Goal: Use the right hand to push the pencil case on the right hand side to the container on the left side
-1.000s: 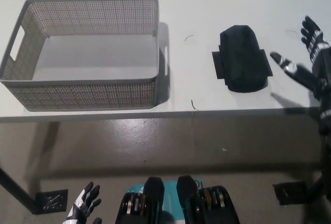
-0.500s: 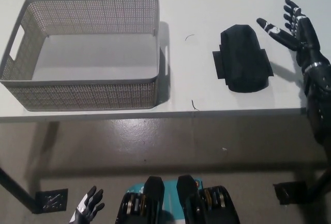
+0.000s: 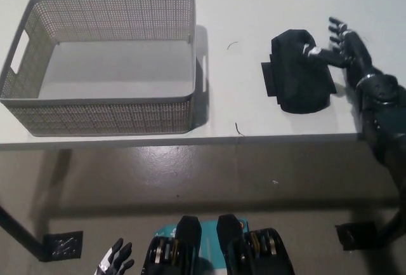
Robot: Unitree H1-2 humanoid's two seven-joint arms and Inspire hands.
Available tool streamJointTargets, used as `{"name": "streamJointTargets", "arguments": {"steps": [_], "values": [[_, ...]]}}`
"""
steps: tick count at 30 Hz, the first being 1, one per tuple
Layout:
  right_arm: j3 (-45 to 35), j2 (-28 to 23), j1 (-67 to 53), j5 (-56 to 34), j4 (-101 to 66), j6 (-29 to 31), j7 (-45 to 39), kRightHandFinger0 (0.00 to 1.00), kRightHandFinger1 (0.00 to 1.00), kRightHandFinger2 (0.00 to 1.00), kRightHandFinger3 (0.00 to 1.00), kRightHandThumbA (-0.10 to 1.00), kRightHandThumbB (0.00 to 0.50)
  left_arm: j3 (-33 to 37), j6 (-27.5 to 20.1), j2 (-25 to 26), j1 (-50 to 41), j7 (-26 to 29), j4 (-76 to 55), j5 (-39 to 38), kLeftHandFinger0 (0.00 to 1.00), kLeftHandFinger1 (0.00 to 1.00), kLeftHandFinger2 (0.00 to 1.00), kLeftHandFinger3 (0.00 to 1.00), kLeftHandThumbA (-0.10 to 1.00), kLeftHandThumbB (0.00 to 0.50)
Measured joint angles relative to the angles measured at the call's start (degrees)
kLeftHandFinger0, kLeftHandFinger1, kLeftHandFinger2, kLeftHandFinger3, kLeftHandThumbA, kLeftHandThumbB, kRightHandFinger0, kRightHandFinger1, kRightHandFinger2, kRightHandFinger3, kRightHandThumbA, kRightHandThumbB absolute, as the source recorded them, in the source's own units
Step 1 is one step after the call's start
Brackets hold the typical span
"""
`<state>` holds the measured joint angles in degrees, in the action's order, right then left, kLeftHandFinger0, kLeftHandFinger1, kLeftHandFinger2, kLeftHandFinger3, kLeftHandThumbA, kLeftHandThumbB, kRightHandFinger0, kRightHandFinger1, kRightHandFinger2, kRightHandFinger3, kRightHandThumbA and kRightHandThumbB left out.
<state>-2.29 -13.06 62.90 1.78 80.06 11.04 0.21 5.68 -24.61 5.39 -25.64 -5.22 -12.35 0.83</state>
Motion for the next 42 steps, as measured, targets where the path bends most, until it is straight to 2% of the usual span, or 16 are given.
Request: {"name": "streamJointTargets", "arguments": {"steps": [3,6,11,13,15,18,19,20,24,26,27,29,35,42], "values": [[0.4,0.8,-0.7,0.0,0.8,-0.2,0.1,1.00,1.00,1.00,1.00,1.00,0.260,0.0,0.0,0.1,0.0,-0.2,-0.3,-0.8,1.00,1.00,1.00,1.00,0.74,0.154],[0.8,1.4,-1.4,0.0,0.9,-0.3,0.5,1.00,1.00,1.00,1.00,1.00,0.263,0.1,0.0,0.3,0.0,-0.6,-0.6,-1.7,1.00,1.00,1.00,1.00,0.74,0.156],[1.3,1.7,-1.7,0.3,0.9,-0.2,1.2,1.00,1.00,1.00,1.00,1.00,0.240,0.1,0.0,0.5,-0.1,-0.8,-1.8,-2.8,1.00,1.00,1.00,1.00,0.73,0.146],[1.3,1.9,-1.8,0.3,0.9,-0.1,1.5,1.00,1.00,1.00,1.00,1.00,0.244,0.1,0.0,0.5,-0.1,-0.8,-1.9,-3.1,1.00,1.00,1.00,1.00,0.73,0.138],[1.2,2.3,-1.9,0.2,0.9,0.0,1.8,1.00,1.00,1.00,1.00,1.00,0.271,0.1,0.0,0.5,-0.1,-0.9,-2.2,-3.4,1.00,1.00,1.00,1.00,0.71,0.138],[1.2,2.8,-2.0,0.3,0.9,0.1,2.5,1.00,1.00,1.00,1.00,1.00,0.271,0.2,0.0,0.6,-0.1,-1.0,-2.6,-3.9,1.00,1.00,1.00,1.00,0.71,0.137],[1.2,3.0,-2.0,0.3,0.9,0.1,2.6,1.00,1.00,1.00,1.00,1.00,0.287,0.3,0.0,0.7,-0.1,-1.0,-2.7,-4.0,1.00,1.00,1.00,1.00,0.70,0.140],[1.2,3.2,-2.0,0.3,0.9,0.1,2.8,1.00,1.00,1.00,1.00,1.00,0.352,0.3,0.0,0.8,-0.1,-1.1,-2.8,-4.1,1.00,1.00,1.00,1.00,0.71,0.142],[1.2,4.2,-1.9,0.2,0.9,0.1,3.3,1.00,1.00,1.00,1.00,1.00,0.306,0.4,0.0,0.9,0.1,-1.1,-3.1,-4.4,1.00,1.00,1.00,1.00,0.72,0.145],[1.0,4.9,-1.8,0.1,0.9,0.1,3.5,1.00,1.00,1.00,1.00,1.00,0.298,0.4,0.0,0.9,0.1,-1.1,-3.3,-4.4,1.00,1.00,1.00,1.00,0.72,0.145],[0.9,5.2,-1.8,0.0,0.9,0.1,3.5,1.00,1.00,1.00,1.00,1.00,0.312,0.4,0.0,0.9,0.2,-1.1,-3.4,-4.4,1.00,1.00,1.00,1.00,0.73,0.148],[0.6,5.8,-1.7,-0.2,0.9,0.1,3.7,1.00,1.00,1.00,1.00,1.00,0.275,0.4,0.0,0.9,0.5,-1.1,-3.5,-4.4,1.00,1.00,1.00,1.00,0.73,0.151],[0.7,8.5,-1.3,-0.3,0.9,0.2,4.7,1.00,1.00,1.00,1.00,1.00,0.326,0.3,0.0,0.9,0.6,-1.1,-3.6,-4.3,1.00,1.00,1.00,1.00,0.77,0.169],[-0.2,13.6,-0.5,-0.9,0.8,0.3,5.2,1.00,1.00,1.00,1.00,1.00,0.306,0.2,0.0,0.9,0.8,-1.1,-3.6,-4.2,1.00,1.00,1.00,1.00,0.75,0.128]]}}
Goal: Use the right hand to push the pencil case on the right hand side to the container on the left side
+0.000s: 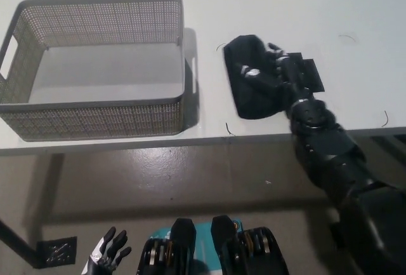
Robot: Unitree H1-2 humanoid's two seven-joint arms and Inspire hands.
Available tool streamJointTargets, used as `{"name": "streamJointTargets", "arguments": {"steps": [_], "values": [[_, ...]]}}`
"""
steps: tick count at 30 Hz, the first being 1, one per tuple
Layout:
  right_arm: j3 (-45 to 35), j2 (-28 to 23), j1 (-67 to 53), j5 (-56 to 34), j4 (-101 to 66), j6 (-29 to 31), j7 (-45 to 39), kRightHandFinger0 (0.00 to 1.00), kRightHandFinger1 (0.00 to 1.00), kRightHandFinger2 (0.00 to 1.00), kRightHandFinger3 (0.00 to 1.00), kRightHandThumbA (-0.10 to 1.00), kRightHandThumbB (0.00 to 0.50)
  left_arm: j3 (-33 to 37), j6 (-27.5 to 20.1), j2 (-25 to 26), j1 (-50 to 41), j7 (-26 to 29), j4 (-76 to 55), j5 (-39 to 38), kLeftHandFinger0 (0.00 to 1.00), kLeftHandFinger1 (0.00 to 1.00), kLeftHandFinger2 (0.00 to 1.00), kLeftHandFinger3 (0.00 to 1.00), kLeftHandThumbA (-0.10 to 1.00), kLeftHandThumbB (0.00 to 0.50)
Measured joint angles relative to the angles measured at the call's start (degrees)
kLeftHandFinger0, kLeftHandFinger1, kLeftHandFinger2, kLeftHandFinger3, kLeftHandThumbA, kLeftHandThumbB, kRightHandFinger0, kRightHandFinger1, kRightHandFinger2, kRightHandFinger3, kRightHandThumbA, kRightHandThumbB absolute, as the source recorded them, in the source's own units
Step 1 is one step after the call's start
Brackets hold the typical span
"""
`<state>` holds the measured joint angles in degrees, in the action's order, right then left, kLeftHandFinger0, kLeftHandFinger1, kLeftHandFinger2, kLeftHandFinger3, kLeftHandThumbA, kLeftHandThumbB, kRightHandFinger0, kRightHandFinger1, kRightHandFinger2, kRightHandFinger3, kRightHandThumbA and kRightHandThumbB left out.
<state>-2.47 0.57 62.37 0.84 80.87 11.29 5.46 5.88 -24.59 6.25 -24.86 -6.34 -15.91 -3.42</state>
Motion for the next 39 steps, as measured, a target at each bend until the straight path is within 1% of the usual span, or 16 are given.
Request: {"name": "streamJointTargets", "arguments": {"steps": [3,5,10,13,14,16,19,22,26,28,30,33,35,36,37,39], "values": [[-0.1,1.3,0.3,-0.3,0.0,0.0,0.2,1.00,1.00,1.00,1.00,1.00,0.296,-0.1,0.0,0.0,0.3,0.0,0.0,0.1,1.00,1.00,1.00,1.00,0.76,0.126],[-0.5,2.1,0.4,-0.6,0.0,0.0,0.3,1.00,1.00,1.00,1.00,1.00,0.319,-0.2,0.0,0.0,0.5,0.0,0.0,0.2,1.00,1.00,1.00,1.00,0.76,0.126],[-1.5,3.9,0.5,-0.9,0.0,0.1,0.6,1.00,1.00,1.00,1.00,1.00,0.302,-0.3,0.0,0.0,0.6,0.0,-0.2,0.7,1.00,1.00,1.00,1.00,0.80,0.123],[-2.0,6.5,0.7,-1.3,0.0,0.2,0.9,1.00,1.00,1.00,1.00,1.00,0.288,-0.4,0.0,0.0,0.7,0.0,-0.5,1.0,1.00,1.00,1.00,1.00,0.80,0.134],[-2.3,7.2,0.8,-1.5,0.0,0.2,1.0,1.00,1.00,1.00,1.00,1.00,0.296,-0.4,0.0,0.0,0.7,0.0,-0.6,1.0,1.00,1.00,1.00,1.00,0.79,0.146],[-3.1,8.2,0.9,-2.1,0.0,0.4,1.3,1.00,1.00,1.00,1.00,1.00,0.313,-0.5,0.0,0.0,0.7,0.1,-0.8,1.0,1.00,1.00,1.00,1.00,0.78,0.142],[-3.7,8.6,0.9,-2.6,0.0,0.6,1.4,1.00,1.00,1.00,1.00,1.00,0.306,-0.5,0.2,-0.1,0.7,0.2,-1.1,1.0,1.00,1.00,1.00,1.00,0.78,0.142],[-3.9,9.2,0.9,-3.0,0.0,1.0,1.7,1.00,1.00,1.00,1.00,1.00,0.281,-0.5,0.3,-0.1,0.8,0.2,-1.7,1.0,1.00,1.00,1.00,1.00,0.77,0.131],[-4.1,9.7,0.9,-3.3,0.0,1.3,1.8,1.00,1.00,1.00,1.00,1.00,0.287,-0.5,0.3,-0.1,1.2,0.2,-1.7,1.0,1.00,1.00,1.00,1.00,0.76,0.111],[-4.1,9.7,0.9,-3.3,0.0,1.4,1.8,1.00,1.00,1.00,1.00,1.00,0.310,-0.5,0.3,-0.1,1.5,0.2,-1.7,1.0,1.00,1.00,1.00,1.00,0.75,0.113],[-4.0,9.6,0.8,-3.2,0.0,1.4,1.8,1.00,1.00,1.00,1.00,1.00,0.288,-0.5,0.3,-0.1,1.7,0.2,-1.8,1.0,1.00,1.00,1.00,1.00,0.76,0.128],[-3.7,9.3,0.8,-3.2,0.0,1.5,1.9,1.00,1.00,1.00,1.00,1.00,0.283,-0.5,0.3,0.0,1.8,0.2,-1.9,1.0,1.00,1.00,1.00,1.00,0.78,0.138],[-3.4,9.0,0.8,-3.1,0.0,1.6,2.0,1.00,1.00,1.00,1.00,1.00,0.313,-0.7,0.5,0.2,1.8,0.2,-2.0,1.0,1.00,1.00,1.00,1.00,0.77,0.127],[-3.4,8.6,0.8,-3.1,0.0,1.7,1.9,1.00,1.00,1.00,1.00,1.00,0.349,-0.7,0.5,0.3,1.8,0.2,-2.0,1.0,1.00,1.00,1.00,1.00,0.77,0.126],[-3.5,8.4,0.8,-3.2,0.0,1.8,1.9,1.00,1.00,1.00,1.00,1.00,0.357,-0.7,0.6,0.5,1.7,0.2,-2.0,0.9,1.00,1.00,1.00,1.00,0.76,0.125],[-4.9,7.4,0.9,-3.9,-0.3,2.0,1.0,1.00,1.00,1.00,1.00,1.00,0.328,-0.7,0.6,0.7,1.8,0.2,-2.0,0.8,1.00,1.00,1.00,1.00,0.77,0.143]]}}
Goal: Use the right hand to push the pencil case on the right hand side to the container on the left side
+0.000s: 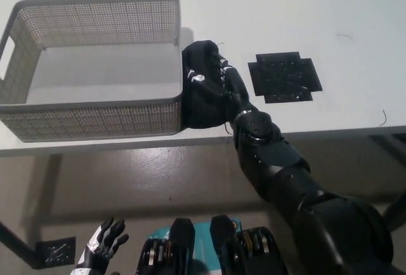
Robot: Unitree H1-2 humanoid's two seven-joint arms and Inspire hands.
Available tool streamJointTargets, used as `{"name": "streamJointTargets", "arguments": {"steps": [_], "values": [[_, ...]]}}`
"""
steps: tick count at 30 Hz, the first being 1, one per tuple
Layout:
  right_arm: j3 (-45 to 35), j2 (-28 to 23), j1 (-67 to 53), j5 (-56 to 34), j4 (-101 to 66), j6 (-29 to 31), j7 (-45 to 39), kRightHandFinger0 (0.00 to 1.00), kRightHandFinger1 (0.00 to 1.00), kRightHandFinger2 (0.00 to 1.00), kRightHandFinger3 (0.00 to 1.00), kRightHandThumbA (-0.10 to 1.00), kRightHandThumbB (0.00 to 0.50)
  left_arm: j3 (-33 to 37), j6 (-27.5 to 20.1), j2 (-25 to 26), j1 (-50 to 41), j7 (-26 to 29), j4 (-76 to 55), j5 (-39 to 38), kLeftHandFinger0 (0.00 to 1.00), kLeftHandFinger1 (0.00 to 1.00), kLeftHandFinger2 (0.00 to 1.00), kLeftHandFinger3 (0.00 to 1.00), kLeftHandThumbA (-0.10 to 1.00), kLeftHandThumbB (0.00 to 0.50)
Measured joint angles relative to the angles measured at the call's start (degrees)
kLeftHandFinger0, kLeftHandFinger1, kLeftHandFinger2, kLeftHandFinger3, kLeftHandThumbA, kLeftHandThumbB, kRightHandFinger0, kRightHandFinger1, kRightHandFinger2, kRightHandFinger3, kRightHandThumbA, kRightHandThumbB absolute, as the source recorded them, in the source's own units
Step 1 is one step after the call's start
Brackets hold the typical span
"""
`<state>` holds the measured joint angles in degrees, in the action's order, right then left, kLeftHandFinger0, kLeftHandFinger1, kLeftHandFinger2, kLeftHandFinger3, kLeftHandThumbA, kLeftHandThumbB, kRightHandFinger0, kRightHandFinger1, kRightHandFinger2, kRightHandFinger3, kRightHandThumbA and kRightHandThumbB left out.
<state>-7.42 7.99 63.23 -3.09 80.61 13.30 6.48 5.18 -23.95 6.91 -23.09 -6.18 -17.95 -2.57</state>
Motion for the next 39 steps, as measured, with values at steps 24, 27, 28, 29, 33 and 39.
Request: {"name": "streamJointTargets", "arguments": {"steps": [24,27,28,29,33,39], "values": [[-9.9,-5.7,-3.7,-12.4,-21.0,-5.8,-15.2,1.00,1.00,1.00,1.00,1.00,0.348,0.6,0.1,-0.3,0.1,0.0,1.0,-0.1,1.00,1.00,1.00,1.00,0.76,0.130],[-9.7,-6.1,-6.1,-12.8,-26.3,-6.6,-15.7,1.00,1.00,1.00,1.00,1.00,0.345,0.7,0.1,-0.3,0.1,0.0,0.9,0.0,1.00,1.00,1.00,1.00,0.74,0.118],[-9.5,-6.2,-7.2,-12.8,-28.8,-6.7,-15.8,1.00,1.00,1.00,1.00,1.00,0.346,0.6,0.1,-0.3,0.1,0.0,0.9,0.0,1.00,1.00,1.00,1.00,0.74,0.120],[-9.3,-6.3,-8.4,-12.8,-31.1,-6.8,-15.8,1.00,1.00,1.00,1.00,1.00,0.346,0.6,0.1,-0.3,0.2,0.0,1.0,0.0,1.00,1.00,1.00,1.00,0.74,0.119],[-8.6,-6.5,-15.2,-12.7,-40.2,-7.3,-15.8,1.00,1.00,1.00,1.00,1.00,0.394,0.5,0.4,-0.3,0.3,0.0,1.0,-0.1,1.00,1.00,1.00,1.00,0.75,0.137],[-8.1,-6.6,-26.9,-12.6,-52.3,-7.6,-15.8,1.00,1.00,1.00,1.00,1.00,0.383,0.2,0.6,-0.3,1.1,0.0,1.1,-0.1,1.00,1.00,1.00,1.00,0.82,0.164]]}}
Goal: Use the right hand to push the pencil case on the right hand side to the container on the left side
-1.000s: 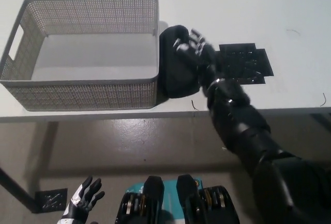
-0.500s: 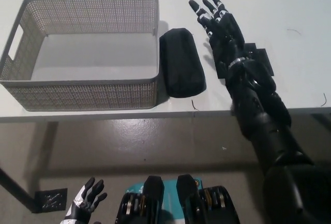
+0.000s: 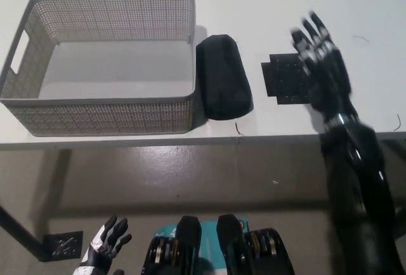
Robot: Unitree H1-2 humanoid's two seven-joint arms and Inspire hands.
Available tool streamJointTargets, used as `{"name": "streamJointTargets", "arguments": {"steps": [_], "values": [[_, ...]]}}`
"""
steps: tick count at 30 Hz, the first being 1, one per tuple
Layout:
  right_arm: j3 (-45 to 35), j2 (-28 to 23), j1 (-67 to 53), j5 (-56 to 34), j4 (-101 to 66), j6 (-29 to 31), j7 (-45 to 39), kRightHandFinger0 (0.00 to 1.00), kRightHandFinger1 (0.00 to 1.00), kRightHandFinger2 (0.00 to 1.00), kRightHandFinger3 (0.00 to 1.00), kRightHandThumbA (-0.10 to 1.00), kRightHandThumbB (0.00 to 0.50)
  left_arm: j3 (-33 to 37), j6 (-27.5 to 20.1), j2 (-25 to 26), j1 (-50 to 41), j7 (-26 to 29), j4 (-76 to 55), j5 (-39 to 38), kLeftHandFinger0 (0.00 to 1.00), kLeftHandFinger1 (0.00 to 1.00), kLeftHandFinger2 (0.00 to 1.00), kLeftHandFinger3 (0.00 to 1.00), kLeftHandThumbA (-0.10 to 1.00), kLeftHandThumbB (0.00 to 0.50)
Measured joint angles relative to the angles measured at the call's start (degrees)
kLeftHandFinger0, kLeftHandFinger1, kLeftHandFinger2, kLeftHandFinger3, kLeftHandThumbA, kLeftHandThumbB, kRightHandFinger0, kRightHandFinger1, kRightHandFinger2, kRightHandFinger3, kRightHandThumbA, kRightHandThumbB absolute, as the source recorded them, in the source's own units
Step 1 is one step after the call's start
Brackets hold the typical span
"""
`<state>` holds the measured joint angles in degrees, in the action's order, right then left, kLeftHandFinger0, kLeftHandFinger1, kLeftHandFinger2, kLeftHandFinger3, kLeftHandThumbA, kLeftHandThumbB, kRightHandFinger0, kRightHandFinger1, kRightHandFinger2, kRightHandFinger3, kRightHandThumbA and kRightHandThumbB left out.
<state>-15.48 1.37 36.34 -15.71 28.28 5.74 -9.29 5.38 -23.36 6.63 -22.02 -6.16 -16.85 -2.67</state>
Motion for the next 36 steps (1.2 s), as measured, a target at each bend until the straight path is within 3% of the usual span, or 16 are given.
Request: {"name": "streamJointTargets", "arguments": {"steps": [3,7,8,9,13,14,16,21,27,30,36], "values": [[0.1,-0.2,-7.3,0.1,-6.6,0.0,0.0,1.00,1.00,1.00,1.00,1.00,0.389,-0.3,0.1,0.0,1.0,0.0,0.6,0.0,1.00,1.00,1.00,1.00,0.85,0.172],[0.2,-0.8,-17.1,0.4,-15.1,0.0,0.0,1.00,1.00,1.00,1.00,1.00,0.317,-1.2,0.4,0.1,3.5,0.0,1.6,0.0,1.00,1.00,1.00,1.00,0.88,0.146],[0.3,-1.2,-20.0,0.6,-17.6,0.0,0.0,1.00,1.00,1.00,1.00,1.00,0.316,-1.7,0.5,0.2,4.3,0.0,1.8,0.0,1.00,1.00,1.00,1.00,0.88,0.137],[0.3,-1.7,-22.7,0.8,-19.9,0.1,-0.1,1.00,1.00,1.00,1.00,1.00,0.318,-2.0,0.6,0.3,5.0,0.0,2.0,0.0,1.00,1.00,1.00,1.00,0.91,0.162],[1.5,-3.6,-32.6,1.6,-28.0,1.0,-0.5,1.00,1.00,1.00,1.00,1.00,0.310,-4.4,1.4,1.2,8.8,0.1,3.2,0.0,1.00,1.00,1.00,1.00,0.91,0.136],[1.9,-4.0,-34.7,1.8,-29.5,1.5,-0.7,1.00,1.00,1.00,1.00,1.00,0.342,-5.0,1.5,1.4,9.7,0.2,3.5,0.0,1.00,1.00,1.00,1.00,0.91,0.127],[4.0,-5.5,-40.6,2.5,-33.9,3.4,-1.4,1.00,1.00,1.00,1.00,1.00,0.349,-7.1,1.9,2.2,12.7,0.2,4.6,-0.1,1.00,1.00,1.00,1.00,0.93,0.166],[6.6,-6.2,-44.6,2.7,-34.4,6.4,-2.1,1.00,1.00,1.00,1.00,1.00,0.380,-9.3,2.4,2.7,17.6,0.3,8.1,0.1,1.00,1.00,1.00,1.00,0.98,0.221],[8.8,-6.2,-45.0,2.4,-33.6,8.4,-2.7,1.00,1.00,1.00,1.00,1.00,0.362,-11.0,2.9,2.7,19.1,1.2,11.4,1.2,1.00,1.00,1.00,1.00,1.00,0.238],[9.1,-6.2,-45.0,2.3,-33.0,9.2,-2.8,1.00,1.00,1.00,1.00,1.00,0.380,-11.7,3.0,2.7,18.9,1.6,12.3,1.6,1.00,1.00,1.00,1.00,0.99,0.266],[9.8,-6.2,-45.0,2.3,-32.1,9.3,-2.8,1.00,1.00,1.00,1.00,1.00,0.321,-11.9,3.0,2.4,18.2,1.7,13.5,2.1,1.00,1.00,1.00,1.00,0.96,0.261]]}}
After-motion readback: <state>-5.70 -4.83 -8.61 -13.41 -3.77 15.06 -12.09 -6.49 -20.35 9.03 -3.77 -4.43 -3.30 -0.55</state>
